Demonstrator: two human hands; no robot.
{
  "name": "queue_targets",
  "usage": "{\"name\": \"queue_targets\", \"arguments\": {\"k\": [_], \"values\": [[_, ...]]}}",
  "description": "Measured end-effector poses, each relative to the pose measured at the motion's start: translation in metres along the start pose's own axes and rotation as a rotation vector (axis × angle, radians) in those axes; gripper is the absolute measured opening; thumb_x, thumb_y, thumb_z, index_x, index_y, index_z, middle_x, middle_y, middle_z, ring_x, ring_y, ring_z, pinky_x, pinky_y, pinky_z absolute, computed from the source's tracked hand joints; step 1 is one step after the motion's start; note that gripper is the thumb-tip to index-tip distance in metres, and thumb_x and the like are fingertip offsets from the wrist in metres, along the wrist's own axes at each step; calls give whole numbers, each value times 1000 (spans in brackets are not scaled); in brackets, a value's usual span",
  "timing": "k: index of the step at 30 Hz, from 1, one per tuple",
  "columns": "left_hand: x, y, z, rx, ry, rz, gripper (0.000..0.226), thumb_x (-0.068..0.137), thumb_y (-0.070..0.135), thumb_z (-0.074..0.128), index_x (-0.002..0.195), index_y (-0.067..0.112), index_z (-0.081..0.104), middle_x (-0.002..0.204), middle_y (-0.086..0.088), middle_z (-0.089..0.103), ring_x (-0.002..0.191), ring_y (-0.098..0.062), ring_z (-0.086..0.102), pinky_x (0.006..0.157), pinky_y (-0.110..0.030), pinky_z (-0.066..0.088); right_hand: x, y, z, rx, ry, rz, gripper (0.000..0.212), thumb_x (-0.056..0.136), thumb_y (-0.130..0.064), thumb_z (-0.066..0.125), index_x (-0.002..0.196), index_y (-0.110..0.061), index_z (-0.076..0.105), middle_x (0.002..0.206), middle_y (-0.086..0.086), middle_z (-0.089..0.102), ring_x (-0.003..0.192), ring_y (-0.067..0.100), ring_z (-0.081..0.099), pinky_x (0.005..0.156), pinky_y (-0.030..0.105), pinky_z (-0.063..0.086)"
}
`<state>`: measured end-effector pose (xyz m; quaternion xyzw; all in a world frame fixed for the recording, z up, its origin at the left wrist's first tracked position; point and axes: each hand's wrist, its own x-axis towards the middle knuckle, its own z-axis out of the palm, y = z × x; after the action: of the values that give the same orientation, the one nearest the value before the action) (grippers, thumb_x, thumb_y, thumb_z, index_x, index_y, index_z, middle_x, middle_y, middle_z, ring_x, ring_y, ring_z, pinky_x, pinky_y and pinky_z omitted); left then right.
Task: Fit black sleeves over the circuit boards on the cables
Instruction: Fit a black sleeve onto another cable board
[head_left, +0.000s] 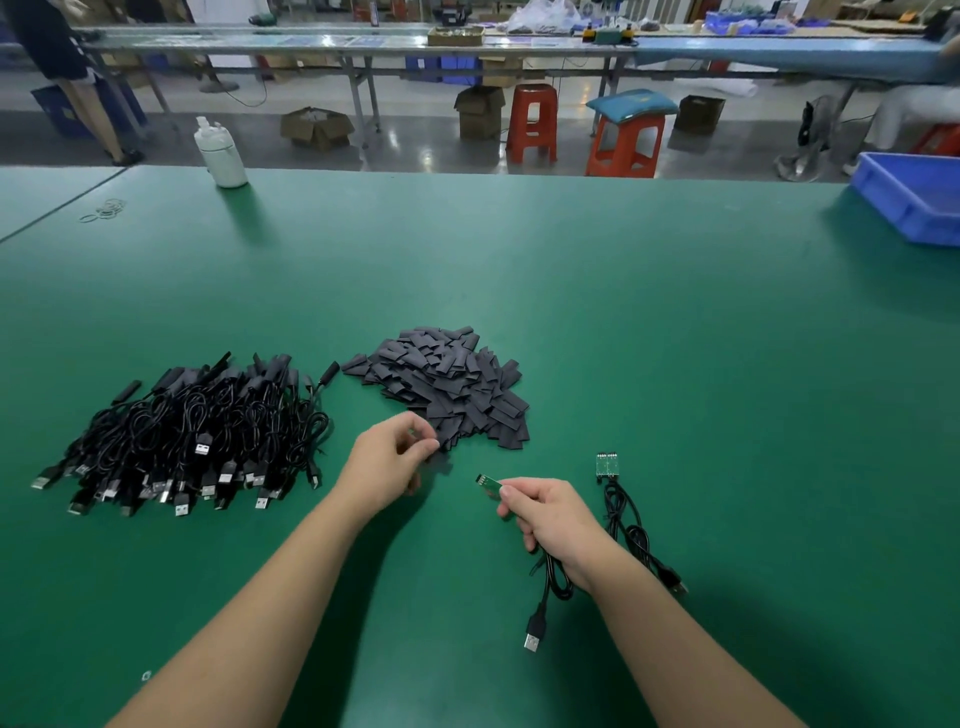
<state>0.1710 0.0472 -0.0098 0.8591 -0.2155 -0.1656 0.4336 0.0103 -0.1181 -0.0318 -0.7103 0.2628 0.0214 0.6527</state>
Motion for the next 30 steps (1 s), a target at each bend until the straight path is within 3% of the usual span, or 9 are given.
{"name": "queue_targets", "arguments": {"k": [3, 8, 10, 13, 15, 17, 21, 30], "values": [[-19, 3, 11, -156, -140, 8, 17, 93, 10, 65, 96, 24, 73, 63, -5, 70, 54, -16, 65, 59, -18, 53, 1, -3, 1, 56, 3, -1, 14, 99, -22, 60, 97, -27, 73, 76, 0, 67, 53, 12, 49, 62, 30, 50], [-36, 0, 29, -259, -238, 5, 31, 90, -9, 61, 119, 1, 65, 84, -5, 67, 67, -14, 68, 71, -23, 56, 0, -7, 1, 120, -17, 51, 16, 100, -16, 57, 100, -13, 73, 70, -2, 60, 52, 9, 49, 57, 27, 51], [-42, 0, 30, -214, -231, 45, 30, 90, -7, 62, 118, 2, 66, 90, -5, 60, 65, -14, 67, 70, -25, 57, -1, -9, 0, 150, -60, 79, 20, 100, -16, 57, 101, -8, 74, 69, -2, 57, 54, 10, 49, 61, 29, 53], [-47, -1, 27, 108, -225, 241, 19, 91, 11, 67, 109, 14, 73, 87, -1, 58, 56, -4, 62, 67, -24, 54, -5, -13, 1, 263, -117, 120, 24, 100, -14, 57, 86, -10, 76, 78, 3, 59, 54, 10, 48, 64, 30, 54], [-50, 1, 24, 269, -219, 342, 16, 91, 25, 68, 106, 23, 75, 86, 5, 59, 62, 3, 57, 72, -22, 51, -6, -17, 0, 324, -130, 132, 24, 100, -14, 57, 82, -7, 73, 86, 9, 60, 53, 10, 47, 64, 32, 55], [-52, 3, 22, 241, -157, 343, 16, 90, 26, 70, 104, 24, 76, 87, 7, 63, 70, 4, 56, 76, -23, 50, -7, -20, -1, 328, -129, 152, 21, 100, -13, 56, 94, -1, 72, 74, 3, 57, 51, 9, 45, 60, 31, 55], [-53, 7, 19, 16, 36, 292, 13, 86, 16, 74, 96, 24, 78, 78, 13, 67, 70, -4, 62, 71, -18, 48, -10, -25, -6, 295, -148, 182, 24, 101, -14, 54, 108, 3, 69, 61, -4, 48, 49, 9, 39, 56, 29, 53], [-55, 18, 18, -15, 37, 349, 15, 85, 17, 75, 98, 22, 78, 80, 16, 68, 70, -5, 63, 69, -13, 45, -19, -39, -6, 318, -184, 148, 27, 103, -14, 50, 113, 5, 66, 62, -4, 42, 50, 8, 34, 56, 27, 52]]}}
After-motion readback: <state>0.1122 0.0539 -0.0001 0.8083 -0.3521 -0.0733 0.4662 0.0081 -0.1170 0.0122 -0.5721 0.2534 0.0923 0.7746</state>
